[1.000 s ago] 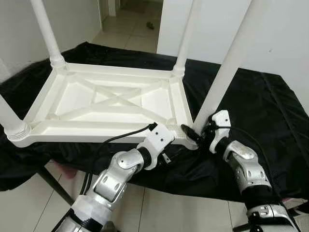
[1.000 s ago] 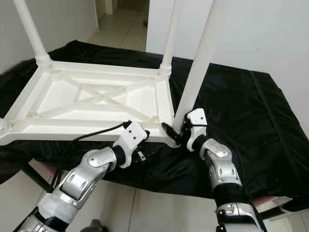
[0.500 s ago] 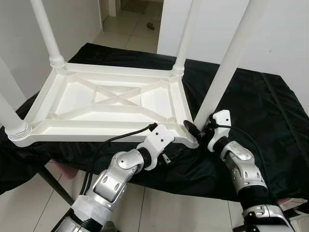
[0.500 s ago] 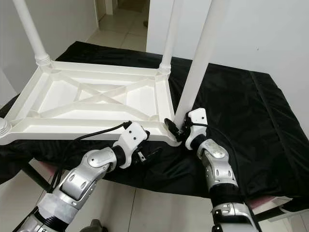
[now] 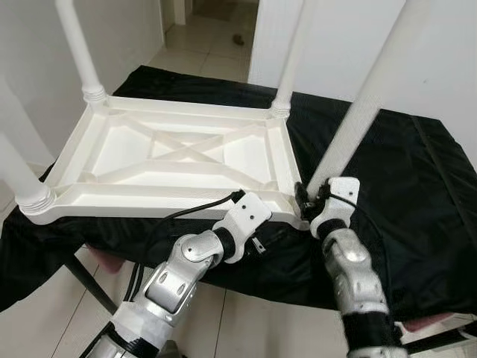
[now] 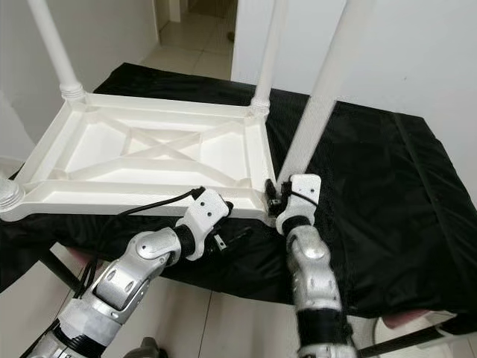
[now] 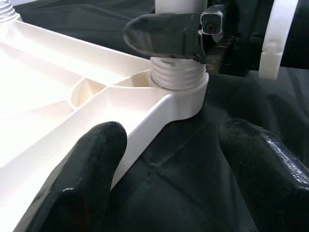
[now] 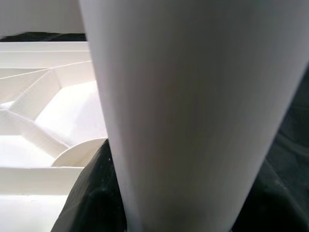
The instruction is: Building children table
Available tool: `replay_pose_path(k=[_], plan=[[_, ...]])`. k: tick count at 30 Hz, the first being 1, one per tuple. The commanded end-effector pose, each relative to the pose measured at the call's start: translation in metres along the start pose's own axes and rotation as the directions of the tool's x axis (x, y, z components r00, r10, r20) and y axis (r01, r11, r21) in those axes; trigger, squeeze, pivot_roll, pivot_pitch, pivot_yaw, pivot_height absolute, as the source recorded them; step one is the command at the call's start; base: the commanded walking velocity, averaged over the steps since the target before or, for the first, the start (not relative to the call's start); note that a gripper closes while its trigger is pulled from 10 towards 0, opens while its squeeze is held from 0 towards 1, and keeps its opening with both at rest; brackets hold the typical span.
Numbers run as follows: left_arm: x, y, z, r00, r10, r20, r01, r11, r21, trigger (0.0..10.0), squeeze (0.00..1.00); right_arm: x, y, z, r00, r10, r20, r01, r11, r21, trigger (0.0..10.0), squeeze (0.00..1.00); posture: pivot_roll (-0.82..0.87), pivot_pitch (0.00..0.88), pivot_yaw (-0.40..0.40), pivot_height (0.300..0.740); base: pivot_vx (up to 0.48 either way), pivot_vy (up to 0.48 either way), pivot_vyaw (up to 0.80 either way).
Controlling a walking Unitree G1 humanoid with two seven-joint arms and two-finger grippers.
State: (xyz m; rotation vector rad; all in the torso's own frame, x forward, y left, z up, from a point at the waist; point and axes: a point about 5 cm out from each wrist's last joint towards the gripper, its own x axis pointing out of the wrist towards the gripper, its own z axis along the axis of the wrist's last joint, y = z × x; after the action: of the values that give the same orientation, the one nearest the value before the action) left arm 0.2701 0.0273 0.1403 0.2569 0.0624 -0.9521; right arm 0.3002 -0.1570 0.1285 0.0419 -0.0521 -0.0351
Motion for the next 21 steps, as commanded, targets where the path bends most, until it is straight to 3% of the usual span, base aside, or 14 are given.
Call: replay_pose_path(k=[1, 7, 8, 9, 12, 13, 21], plan=[[0.002, -0.003, 0.001, 1.0, -0.026, -0.002, 0.027, 1.0, 0.008, 10.0, 0.0, -0.009, -0.012, -0.009, 0.99, -0.133, -0.05, 0.132, 0.991, -0.033, 0.0, 0.0, 0.14, 0.019, -0.083, 0.74, 0.0, 0.0, 0.0], [0.002, -0.002, 0.002, 1.0, -0.025, 0.002, 0.025, 1.0, 0.011, 10.0, 0.0, -0.012, -0.006, -0.004, 0.991, -0.127, -0.03, 0.126, 0.992, -0.025, 0.0, 0.0, 0.14, 0.013, -0.084, 0.74, 0.0, 0.0, 0.0], [0.002, -0.002, 0.002, 1.0, -0.025, 0.002, 0.025, 1.0, 0.012, 10.0, 0.0, -0.011, -0.008, -0.003, 0.992, -0.125, -0.02, 0.124, 0.992, -0.025, 1.3, 0.0, 0.14, 0.012, -0.085, 0.74, 0.0, 0.0, 0.0], [0.003, -0.002, 0.002, 1.0, -0.027, 0.003, 0.027, 1.0, 0.014, 10.0, 0.0, -0.01, -0.009, -0.002, 0.992, -0.126, -0.015, 0.125, 0.992, -0.027, 10.0, 0.0, 0.14, 0.009, -0.086, 0.74, 0.0, 0.0, 0.0], [0.003, -0.002, 0.002, 1.0, -0.027, 0.003, 0.027, 1.0, 0.014, 10.0, 0.0, -0.01, -0.009, -0.002, 0.992, -0.126, -0.015, 0.125, 0.992, -0.027, 10.0, 0.0, 0.14, 0.009, -0.086, 0.74, 0.0, 0.0, 0.0], [0.003, -0.002, 0.003, 1.0, -0.027, 0.004, 0.027, 0.999, 0.017, 10.0, 0.0, -0.008, -0.01, 0.0, 0.993, -0.12, -0.005, 0.12, 0.993, -0.022, 10.0, 1.0, 0.14, 0.003, -0.091, 0.74, 0.0, 0.0, 0.0], [0.003, -0.002, 0.003, 1.0, -0.023, 0.005, 0.023, 1.0, 0.019, 10.0, 0.0, 0.002, -0.014, 0.004, 0.998, -0.07, 0.006, 0.07, 0.998, 0.006, 10.0, 1.0, 0.15, 0.0, -0.091, 0.74, 0.0, 0.0, 0.0]])
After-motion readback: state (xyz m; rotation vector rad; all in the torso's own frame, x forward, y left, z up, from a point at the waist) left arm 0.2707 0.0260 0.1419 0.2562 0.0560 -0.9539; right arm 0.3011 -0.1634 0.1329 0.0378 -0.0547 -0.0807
